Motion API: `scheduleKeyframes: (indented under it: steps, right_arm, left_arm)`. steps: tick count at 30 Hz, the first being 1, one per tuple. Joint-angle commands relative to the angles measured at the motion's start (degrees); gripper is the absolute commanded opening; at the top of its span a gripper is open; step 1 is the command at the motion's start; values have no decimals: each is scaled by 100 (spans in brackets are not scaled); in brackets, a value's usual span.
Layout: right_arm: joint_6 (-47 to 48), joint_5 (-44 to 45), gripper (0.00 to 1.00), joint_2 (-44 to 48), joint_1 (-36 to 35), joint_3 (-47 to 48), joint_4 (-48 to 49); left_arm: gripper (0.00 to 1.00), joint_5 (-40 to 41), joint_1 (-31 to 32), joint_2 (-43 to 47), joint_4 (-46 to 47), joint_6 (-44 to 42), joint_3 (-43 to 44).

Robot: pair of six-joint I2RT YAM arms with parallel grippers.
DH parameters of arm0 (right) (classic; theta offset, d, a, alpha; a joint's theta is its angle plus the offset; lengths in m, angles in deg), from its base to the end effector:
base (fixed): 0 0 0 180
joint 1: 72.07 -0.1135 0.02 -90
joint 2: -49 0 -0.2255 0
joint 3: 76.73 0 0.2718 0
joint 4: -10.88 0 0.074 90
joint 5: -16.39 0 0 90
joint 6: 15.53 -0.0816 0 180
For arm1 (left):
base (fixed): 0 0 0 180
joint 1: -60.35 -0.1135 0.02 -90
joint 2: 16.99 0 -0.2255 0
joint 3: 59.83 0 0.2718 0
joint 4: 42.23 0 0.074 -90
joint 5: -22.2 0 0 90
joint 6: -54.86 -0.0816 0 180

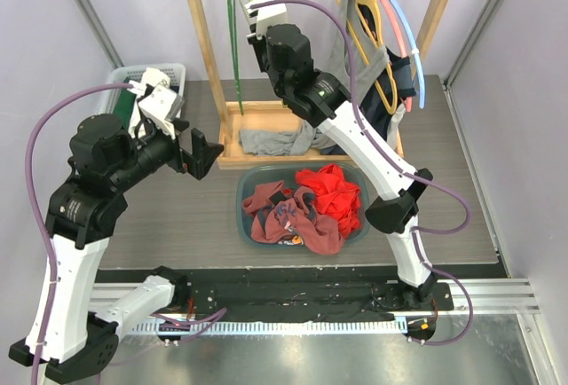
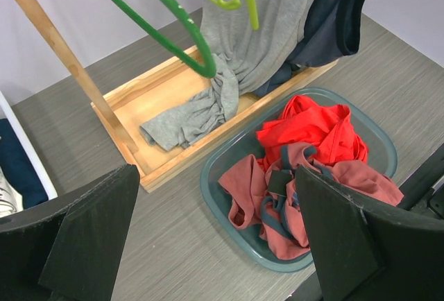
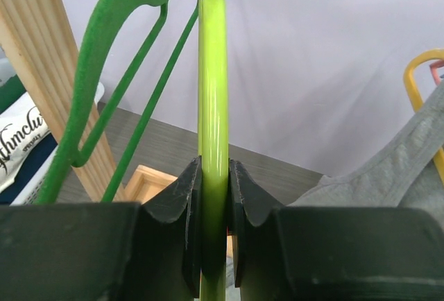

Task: Remove the tank top from the hanger
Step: Place the hanger at the clothesline.

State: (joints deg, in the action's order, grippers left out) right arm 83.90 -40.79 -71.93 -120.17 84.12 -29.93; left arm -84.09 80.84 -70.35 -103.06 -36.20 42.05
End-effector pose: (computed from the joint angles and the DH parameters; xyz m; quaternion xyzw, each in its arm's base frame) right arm 0.3581 0.3329 0.4791 -0.1552 0.6946 0.0329 0.7017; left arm 0.1927 -0.0964 0.4656 0.2314 0.7408 -0.2135 0.5934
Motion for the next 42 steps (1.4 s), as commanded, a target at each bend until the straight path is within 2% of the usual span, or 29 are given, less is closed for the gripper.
scheduleKeyframes:
  steps: [1, 8, 11, 12, 15, 21, 26, 30, 39, 42]
  right_arm:
    - [-178, -144, 1, -72, 2, 168, 397]
    - [-249, -74, 1, 121, 2, -166, 257]
    - [-293, -126, 27, 209, -15, -123, 73]
    - [-301, -161, 40, 270, -16, -114, 11]
    - [-337, -267, 68, 586, -42, -131, -200]
    - [-380, -329, 84, 1842, -42, -719, -411]
    - [-416, 30, 85, 3064, -33, -2185, -280]
    - [-319, 461, 84, 3969, 72, -2811, -280]
    - [-600, 313, 81, 4586, 713, -3541, -394]
    - [-907, -178, 80, 4543, 1152, -3621, -525]
  left_arm:
    - [100, -58, -19, 89, 88, -26, 18]
    - [100, -76, -28, 19, 96, 18, 114]
    - [100, -76, -28, -25, 105, 62, 167]
    - [100, -67, -28, -34, 97, 71, 193]
    - [100, -32, -19, -77, 35, 80, 246]
    - [100, -58, -19, -210, -53, 80, 343]
    - [100, -49, -28, -288, -35, 80, 413]
    - [100, -146, -19, -315, -35, 80, 439]
    - [100, -260, -28, -359, 17, 80, 448]
    - [100, -260, -19, -350, 17, 71, 422]
